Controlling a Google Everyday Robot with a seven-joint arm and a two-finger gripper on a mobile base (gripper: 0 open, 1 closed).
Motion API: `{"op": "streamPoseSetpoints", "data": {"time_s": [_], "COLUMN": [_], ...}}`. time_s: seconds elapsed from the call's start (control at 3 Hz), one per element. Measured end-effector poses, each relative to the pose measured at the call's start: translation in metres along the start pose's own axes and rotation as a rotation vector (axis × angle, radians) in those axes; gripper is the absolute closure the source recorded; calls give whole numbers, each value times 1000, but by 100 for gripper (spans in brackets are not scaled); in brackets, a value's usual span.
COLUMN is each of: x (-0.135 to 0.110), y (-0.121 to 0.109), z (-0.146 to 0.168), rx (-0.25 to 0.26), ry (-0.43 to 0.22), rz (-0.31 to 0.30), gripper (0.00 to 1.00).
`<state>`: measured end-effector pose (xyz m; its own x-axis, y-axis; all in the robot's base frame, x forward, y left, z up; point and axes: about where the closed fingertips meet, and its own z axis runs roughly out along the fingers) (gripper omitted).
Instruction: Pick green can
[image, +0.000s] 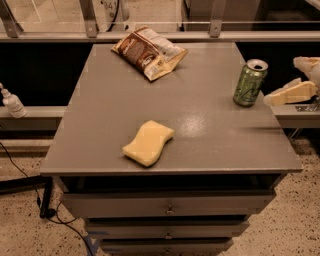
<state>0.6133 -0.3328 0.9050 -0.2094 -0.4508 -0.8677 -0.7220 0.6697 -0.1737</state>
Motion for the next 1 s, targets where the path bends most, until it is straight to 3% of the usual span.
{"op": "streamPoseSetpoints", "data": {"time_s": [0.67,1.0], "x": [-4,-11], "y": [7,15], "z": [52,67], "rx": [-79,-117], "ry": [-139,-187], "rz": [35,38], "gripper": [0,18]}}
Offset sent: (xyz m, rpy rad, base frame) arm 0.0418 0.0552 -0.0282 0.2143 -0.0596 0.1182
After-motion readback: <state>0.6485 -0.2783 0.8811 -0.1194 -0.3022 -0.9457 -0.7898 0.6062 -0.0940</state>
